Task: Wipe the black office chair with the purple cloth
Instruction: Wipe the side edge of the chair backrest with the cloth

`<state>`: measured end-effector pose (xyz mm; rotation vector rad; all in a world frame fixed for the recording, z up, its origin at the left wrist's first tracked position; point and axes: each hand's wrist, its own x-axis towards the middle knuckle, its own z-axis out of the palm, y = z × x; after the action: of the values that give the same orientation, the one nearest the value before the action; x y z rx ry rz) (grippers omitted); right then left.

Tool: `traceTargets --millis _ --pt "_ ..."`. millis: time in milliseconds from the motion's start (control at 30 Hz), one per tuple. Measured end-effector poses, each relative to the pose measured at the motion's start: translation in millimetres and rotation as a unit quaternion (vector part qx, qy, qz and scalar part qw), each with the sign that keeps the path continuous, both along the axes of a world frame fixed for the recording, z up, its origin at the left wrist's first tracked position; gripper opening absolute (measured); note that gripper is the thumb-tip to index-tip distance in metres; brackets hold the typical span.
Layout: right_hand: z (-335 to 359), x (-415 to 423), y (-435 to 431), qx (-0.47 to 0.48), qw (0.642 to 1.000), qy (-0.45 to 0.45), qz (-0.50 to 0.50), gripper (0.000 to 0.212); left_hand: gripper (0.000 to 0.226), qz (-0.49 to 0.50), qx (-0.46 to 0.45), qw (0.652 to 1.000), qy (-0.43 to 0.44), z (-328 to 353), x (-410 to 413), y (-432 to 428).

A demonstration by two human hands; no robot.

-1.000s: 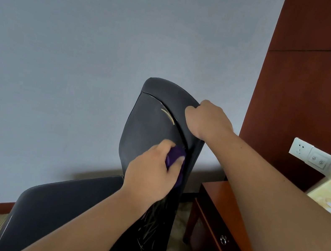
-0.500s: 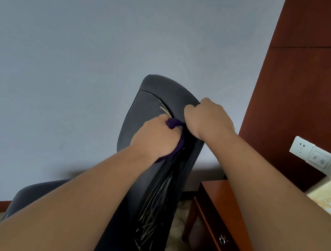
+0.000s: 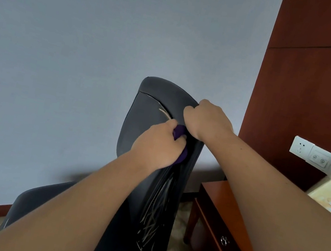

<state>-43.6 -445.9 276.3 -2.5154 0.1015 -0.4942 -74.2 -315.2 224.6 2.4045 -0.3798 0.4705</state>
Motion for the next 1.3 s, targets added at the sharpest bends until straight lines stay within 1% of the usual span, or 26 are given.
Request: traceTargets --millis 67,200,300,400,533,600,700,833,900,1000,1067,1167,1300 --pt "0 -1 1 -0.004 1.000 0.000 -0.004 0.024 0.019 0.002 0.015 1.000 -0.024 -8 -13 -1" --pt "-1 -3 1 -0.006 1.000 -0.004 -0.010 0.025 0.016 0.022 0.058 0.992 -0.108 -25 -31 -6" --pt "-1 -5 1 -0.008 1.000 -0.003 -0.009 0.026 0.013 0.033 0.059 0.987 -0.143 -37 -37 -7" --pt "0 -9 2 -0.009 1.000 0.002 -0.006 0.027 0.014 0.037 0.076 0.985 -0.150 -50 -40 -4" --pt "4 -15 5 -0.010 1.000 0.014 -0.006 0.028 0.019 0.051 0.112 0.985 -0.122 -76 -44 8" --pt "5 -16 6 -0.010 1.000 0.013 -0.005 0.027 0.020 0.056 0.115 0.985 -0.114 -85 -46 13" --pt "5 -19 7 -0.007 1.000 0.014 -0.001 0.026 0.022 0.065 0.076 0.990 -0.104 -87 -48 13" --pt "5 -22 8 0.004 1.000 0.015 0.002 0.028 0.025 0.066 -0.049 0.994 -0.068 -83 -53 8" --pt "5 -23 10 -0.001 1.000 0.017 0.005 0.027 0.023 0.060 -0.084 0.992 -0.077 -82 -57 6" --pt "3 -22 10 0.002 1.000 0.005 0.007 0.019 0.019 0.061 -0.093 0.987 -0.115 -77 -60 4" --pt "2 -23 9 0.014 1.000 -0.001 0.004 0.019 0.019 0.066 -0.070 0.986 -0.138 -72 -59 3" --pt "0 -24 9 0.017 1.000 -0.003 0.000 0.023 0.022 0.077 0.000 0.983 -0.164 -69 -57 3" --pt "0 -26 10 0.011 1.000 -0.003 0.002 0.018 0.020 0.081 0.068 0.981 -0.165 -79 -60 10"
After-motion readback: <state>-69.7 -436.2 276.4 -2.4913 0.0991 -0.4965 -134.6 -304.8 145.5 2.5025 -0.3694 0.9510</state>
